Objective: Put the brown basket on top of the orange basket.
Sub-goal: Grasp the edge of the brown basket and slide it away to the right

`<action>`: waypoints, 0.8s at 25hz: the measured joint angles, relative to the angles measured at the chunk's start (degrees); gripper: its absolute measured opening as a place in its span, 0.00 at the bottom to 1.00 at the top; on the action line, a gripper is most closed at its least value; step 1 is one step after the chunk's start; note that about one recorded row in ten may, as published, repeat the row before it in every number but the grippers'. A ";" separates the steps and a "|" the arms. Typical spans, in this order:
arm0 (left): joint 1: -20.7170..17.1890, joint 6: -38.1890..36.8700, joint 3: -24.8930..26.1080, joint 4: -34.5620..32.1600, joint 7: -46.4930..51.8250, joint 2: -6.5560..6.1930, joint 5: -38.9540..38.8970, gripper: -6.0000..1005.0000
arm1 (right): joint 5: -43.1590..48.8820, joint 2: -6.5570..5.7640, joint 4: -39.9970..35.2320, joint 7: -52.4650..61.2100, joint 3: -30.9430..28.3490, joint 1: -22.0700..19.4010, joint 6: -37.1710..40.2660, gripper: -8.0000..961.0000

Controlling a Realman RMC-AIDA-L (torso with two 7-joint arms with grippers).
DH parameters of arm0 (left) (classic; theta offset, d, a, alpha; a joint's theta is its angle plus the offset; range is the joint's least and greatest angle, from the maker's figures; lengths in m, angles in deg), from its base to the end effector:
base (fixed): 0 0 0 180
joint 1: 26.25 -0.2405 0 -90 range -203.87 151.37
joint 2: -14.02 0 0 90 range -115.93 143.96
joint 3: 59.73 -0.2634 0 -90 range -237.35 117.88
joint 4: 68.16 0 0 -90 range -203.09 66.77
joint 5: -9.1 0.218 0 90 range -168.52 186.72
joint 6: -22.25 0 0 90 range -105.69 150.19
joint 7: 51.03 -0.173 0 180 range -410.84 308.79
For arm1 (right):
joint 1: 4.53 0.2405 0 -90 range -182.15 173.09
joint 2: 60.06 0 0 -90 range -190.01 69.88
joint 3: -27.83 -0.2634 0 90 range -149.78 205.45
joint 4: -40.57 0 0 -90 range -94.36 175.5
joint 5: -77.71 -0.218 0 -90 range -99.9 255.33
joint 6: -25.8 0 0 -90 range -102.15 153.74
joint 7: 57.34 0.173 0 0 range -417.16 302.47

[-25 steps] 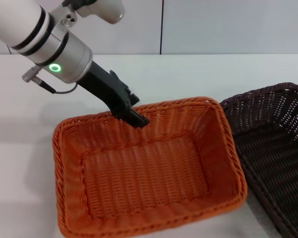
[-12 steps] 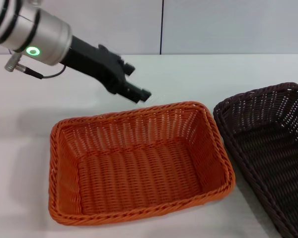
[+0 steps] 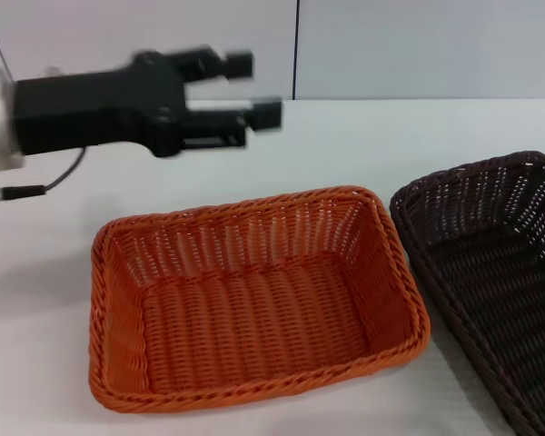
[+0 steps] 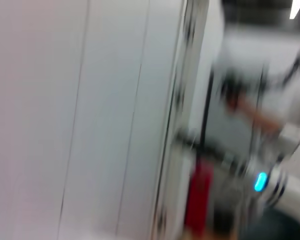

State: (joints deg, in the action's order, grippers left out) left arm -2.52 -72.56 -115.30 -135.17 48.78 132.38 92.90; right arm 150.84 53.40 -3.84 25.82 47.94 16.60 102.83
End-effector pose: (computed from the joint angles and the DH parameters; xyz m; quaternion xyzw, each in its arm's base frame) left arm -0.1452 0.3450 0.0582 -0.9070 -0.1193 -0.3905 0.1027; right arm 0.3261 0.3676 0.2103 -0.6506 0.2483 0.4951 0.5196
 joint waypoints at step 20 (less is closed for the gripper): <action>-10.29 -1.44 -10.17 15.64 -24.83 -0.07 -26.63 0.84 | 62.37 -18.24 -12.45 22.74 11.23 31.01 11.20 0.49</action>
State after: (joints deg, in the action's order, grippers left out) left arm -12.82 -74.00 -125.47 -119.52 23.95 132.31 66.26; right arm 213.21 35.16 -16.29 48.56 59.17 47.61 114.04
